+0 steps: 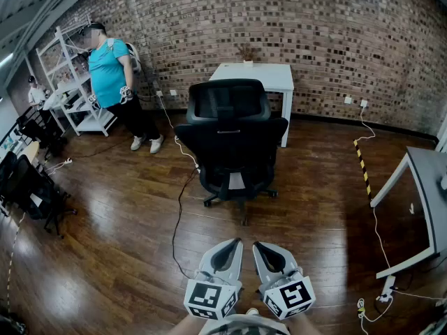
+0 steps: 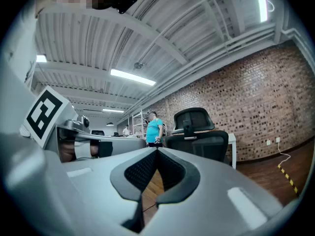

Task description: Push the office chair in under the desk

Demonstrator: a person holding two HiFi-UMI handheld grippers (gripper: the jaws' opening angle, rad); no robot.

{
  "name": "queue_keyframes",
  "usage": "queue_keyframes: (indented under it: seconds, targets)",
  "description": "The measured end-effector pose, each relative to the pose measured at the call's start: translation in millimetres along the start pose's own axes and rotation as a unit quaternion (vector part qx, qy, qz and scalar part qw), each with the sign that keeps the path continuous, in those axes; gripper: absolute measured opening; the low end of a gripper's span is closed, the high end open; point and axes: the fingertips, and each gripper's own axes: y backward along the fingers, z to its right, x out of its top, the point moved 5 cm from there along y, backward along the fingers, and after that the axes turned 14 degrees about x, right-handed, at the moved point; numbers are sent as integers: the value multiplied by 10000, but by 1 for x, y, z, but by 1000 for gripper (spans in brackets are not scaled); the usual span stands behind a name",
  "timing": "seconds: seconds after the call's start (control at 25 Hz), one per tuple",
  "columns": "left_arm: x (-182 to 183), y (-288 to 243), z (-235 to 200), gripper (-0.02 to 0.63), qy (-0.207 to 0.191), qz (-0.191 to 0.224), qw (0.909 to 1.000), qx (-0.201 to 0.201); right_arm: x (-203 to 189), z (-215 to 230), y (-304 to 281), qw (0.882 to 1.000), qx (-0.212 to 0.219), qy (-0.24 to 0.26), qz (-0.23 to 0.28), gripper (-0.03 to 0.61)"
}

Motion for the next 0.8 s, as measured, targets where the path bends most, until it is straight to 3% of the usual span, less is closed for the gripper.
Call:
queue_keyframes:
  seconds: [0.32, 0.8]
  targets:
    - [-3, -29, -3, 15, 57, -1, 10000, 69, -4, 27, -14, 10000, 27, 57, -56, 0]
    - [-1, -92, -44, 15, 144, 32, 9998, 116, -7, 70, -71, 9997, 22, 141, -217, 0]
